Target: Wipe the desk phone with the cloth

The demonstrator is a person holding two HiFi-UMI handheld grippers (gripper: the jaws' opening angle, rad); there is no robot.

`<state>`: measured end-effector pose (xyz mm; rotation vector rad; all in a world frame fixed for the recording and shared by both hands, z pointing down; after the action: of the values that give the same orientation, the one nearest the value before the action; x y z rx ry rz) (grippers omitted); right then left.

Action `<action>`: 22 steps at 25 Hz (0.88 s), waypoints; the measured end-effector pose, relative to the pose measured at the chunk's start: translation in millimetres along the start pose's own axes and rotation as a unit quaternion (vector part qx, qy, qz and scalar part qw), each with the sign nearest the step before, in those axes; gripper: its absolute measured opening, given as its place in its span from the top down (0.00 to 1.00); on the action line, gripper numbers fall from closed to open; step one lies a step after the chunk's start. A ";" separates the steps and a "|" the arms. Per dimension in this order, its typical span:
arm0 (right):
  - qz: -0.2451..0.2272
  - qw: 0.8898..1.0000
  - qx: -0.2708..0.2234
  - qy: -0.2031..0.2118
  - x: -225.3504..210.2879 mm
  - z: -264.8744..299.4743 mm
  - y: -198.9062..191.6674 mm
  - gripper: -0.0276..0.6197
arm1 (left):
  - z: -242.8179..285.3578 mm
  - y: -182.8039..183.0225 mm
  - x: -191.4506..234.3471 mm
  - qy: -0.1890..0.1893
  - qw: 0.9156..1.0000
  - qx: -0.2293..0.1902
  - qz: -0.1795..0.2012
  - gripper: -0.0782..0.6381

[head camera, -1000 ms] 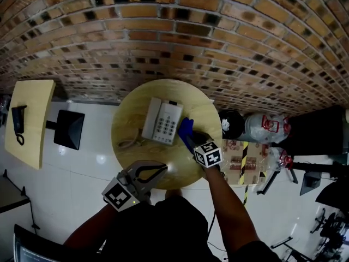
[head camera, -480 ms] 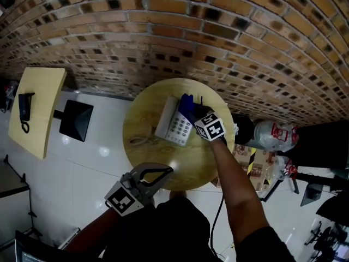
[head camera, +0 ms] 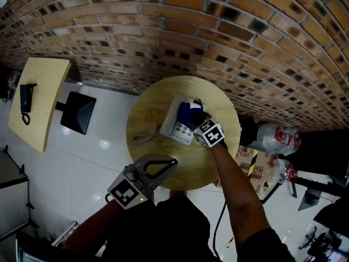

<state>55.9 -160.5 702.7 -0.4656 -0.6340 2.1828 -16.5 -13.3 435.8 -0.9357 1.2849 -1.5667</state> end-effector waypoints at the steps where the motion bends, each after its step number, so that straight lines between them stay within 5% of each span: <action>1: -0.003 1.000 0.001 0.011 14.3 2.0 -4.8 0.83 | 2.5 1.2 3.4 -0.002 1.000 -0.002 0.013 0.89; 6: -0.014 0.998 0.009 0.067 89.6 15.8 -38.4 0.83 | 13.4 -5.0 19.5 0.013 0.996 0.010 -0.083 0.89; 11: 0.005 0.996 0.005 0.089 119.1 12.3 -48.2 0.83 | 24.0 -0.4 26.2 0.005 0.998 0.000 -0.064 0.89; 15: 0.034 0.998 -0.037 0.049 76.9 -3.8 -25.6 0.83 | 24.1 -0.9 22.3 -0.002 0.999 0.000 -0.036 0.89; 22: 0.058 0.995 -0.079 -0.014 -34.8 -17.4 55.4 0.83 | 13.6 -13.3 16.9 0.006 0.998 0.008 -0.061 0.89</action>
<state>53.2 -213.4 660.7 -0.5688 -0.8176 2.2600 -11.6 -32.6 451.6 -1.0122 1.2416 -1.6759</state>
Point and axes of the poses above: the fingertips, and each gripper's own axes: z forward along the fingers, x to its left, y out of its top, the point moved 1 cm from there along -z, backward along the fingers, and after that the axes turned 6 degrees about x, right-handed, at the moved point
